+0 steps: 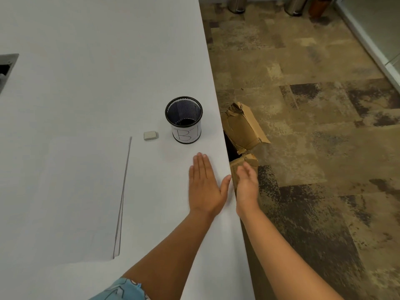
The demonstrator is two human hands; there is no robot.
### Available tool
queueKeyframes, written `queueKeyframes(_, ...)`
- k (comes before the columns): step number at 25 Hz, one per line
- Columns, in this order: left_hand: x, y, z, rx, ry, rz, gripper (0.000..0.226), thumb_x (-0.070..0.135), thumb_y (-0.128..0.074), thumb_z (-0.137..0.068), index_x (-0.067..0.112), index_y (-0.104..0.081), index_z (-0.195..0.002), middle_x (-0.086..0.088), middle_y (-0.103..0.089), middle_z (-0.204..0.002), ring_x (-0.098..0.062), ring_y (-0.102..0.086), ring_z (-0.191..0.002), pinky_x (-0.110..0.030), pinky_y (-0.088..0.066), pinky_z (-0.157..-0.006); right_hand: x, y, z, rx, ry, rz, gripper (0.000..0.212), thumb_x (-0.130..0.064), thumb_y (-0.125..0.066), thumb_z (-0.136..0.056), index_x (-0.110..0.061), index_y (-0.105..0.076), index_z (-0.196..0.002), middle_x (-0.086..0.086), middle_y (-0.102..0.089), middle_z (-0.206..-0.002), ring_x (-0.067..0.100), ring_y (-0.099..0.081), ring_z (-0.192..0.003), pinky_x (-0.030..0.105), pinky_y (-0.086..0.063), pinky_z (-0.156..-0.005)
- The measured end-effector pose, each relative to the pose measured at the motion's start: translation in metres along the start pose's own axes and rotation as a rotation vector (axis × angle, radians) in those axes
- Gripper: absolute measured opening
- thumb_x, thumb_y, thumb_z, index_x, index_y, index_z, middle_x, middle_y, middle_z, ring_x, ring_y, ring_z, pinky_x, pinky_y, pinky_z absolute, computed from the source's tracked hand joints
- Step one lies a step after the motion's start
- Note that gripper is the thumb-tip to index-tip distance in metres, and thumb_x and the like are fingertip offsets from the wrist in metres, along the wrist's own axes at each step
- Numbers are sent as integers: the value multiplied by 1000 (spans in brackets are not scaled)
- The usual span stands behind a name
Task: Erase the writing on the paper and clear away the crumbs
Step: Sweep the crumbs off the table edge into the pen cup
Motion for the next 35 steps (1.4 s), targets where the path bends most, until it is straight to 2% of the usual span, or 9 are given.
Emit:
queueKeyframes(4,2,12,3,53,-51,192,84,69,11,-79,15,9,-144,1,11,-152,-12,12,-142,-28,6,-115,-84,-87,-3,-235,505,415,77,-23,-75,-71,-18,-32,-135,-5,-42,-135,2,-36,-125,13,-27,-98)
queueKeyframes(7,-1,15,3,50,-11,257,80,66,0,-85,15,1,-147,0,3,-155,-11,8,-142,-30,3,-117,-93,-152,-9,-398,599,640,119,-29,-85,-55,-16,-7,-143,11,-30,-145,22,-25,-134,29,-21,-107)
queueKeyframes(11,-3,9,-1,14,22,172,69,50,-27,-96,17,4,-148,-1,6,-156,-11,14,-141,-28,9,-115,-83,-174,-24,-411,601,611,137,-26,-89,-48,-25,11,-141,13,-37,-139,26,-33,-129,41,-30,-106)
queueKeyframes(17,-2,9,-3,34,14,191,67,50,-23,-95,19,7,-146,-1,7,-156,-9,16,-140,-25,11,-114,-88,-166,-32,-330,580,495,127,-18,-84,-54,-31,7,-141,4,-53,-122,20,-50,-114,28,-42,-92)
queueKeyframes(21,-4,11,-1,77,3,225,64,51,-16,-91,21,10,-142,6,12,-152,-7,17,-139,-22,11,-112,-119,-96,-36,-162,679,290,127,-19,-86,-53,-21,4,-143,-1,-25,-145,4,-29,-129,15,-30,-101)
queueKeyframes(24,-4,14,0,111,8,255,62,50,-19,-92,25,9,-142,9,12,-151,-7,14,-140,-25,8,-114,-114,0,-43,19,647,296,125,-18,-85,-55,-21,4,-143,-10,-15,-143,-6,-20,-128,16,-24,-105)
queueKeyframes(29,-20,49,23,229,-142,226,65,41,-28,-94,12,-4,-146,-6,-1,-155,-19,5,-143,-29,5,-116,-48,87,-42,83,406,596,106,-26,-87,-50,-21,-27,-136,4,-43,-135,20,-40,-124,30,-34,-100)
queueKeyframes(32,-77,61,62,258,121,75,75,50,-22,-91,8,8,-145,-11,10,-155,-22,14,-142,-29,14,-114,-18,74,-35,-46,411,679,88,-23,-88,-49,-26,-40,-122,-1,-54,-119,18,-50,-112,28,-42,-89)
queueKeyframes(35,-96,40,87,116,315,-68,85,65,-7,-83,8,17,-140,-14,13,-154,-21,21,-140,-33,16,-113,-3,58,-31,-90,443,710,81,-16,-85,-50,-24,-43,-120,3,-57,-116,22,-52,-109,27,-40,-85)
Point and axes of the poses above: each hand's wrist, its own z-axis away from the middle knuckle, its own y-axis out of the back of the hand, x = y × z, the point moved 9 cm from there along -z, towards the middle knuckle
